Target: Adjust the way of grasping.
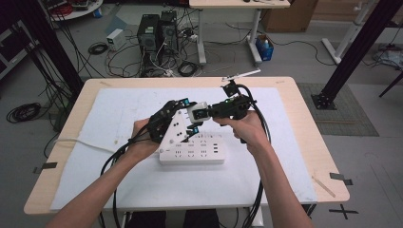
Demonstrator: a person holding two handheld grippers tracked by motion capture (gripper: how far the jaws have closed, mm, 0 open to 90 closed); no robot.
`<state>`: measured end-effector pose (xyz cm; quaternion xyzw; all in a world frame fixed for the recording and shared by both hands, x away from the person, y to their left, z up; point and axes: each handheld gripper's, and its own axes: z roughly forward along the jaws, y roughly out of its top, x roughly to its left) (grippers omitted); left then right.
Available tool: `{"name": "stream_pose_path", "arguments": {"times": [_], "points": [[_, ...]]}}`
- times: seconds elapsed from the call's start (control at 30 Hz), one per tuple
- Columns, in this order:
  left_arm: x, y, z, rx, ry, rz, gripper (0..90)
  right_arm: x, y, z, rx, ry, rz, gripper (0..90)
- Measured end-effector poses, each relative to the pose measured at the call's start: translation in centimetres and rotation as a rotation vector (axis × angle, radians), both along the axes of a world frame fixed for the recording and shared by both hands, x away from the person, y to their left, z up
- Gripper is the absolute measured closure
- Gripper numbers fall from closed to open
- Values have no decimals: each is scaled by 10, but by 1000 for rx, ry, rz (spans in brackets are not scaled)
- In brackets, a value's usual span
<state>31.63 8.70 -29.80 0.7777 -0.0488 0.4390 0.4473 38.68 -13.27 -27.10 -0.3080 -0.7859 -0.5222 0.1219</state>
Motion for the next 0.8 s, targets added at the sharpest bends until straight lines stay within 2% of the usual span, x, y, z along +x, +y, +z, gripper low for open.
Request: {"name": "stream_pose_path", "arguments": {"times": [0.17,0.6,0.63,0.7,0.8], "points": [[1,1,0,4,-4,-3,425,0,0,0,-2,0,-2,621],[3,3,2,-4,40,-14,417,0,1,-2,7,13,-5,622],[3,4,3,-11,48,-15,403,0,1,-2,4,12,-10,622],[6,5,5,-22,91,-14,336,0,2,-3,-12,6,-14,622],[8,7,8,-9,133,-22,302,1,2,-4,-15,3,-25,622]]}}
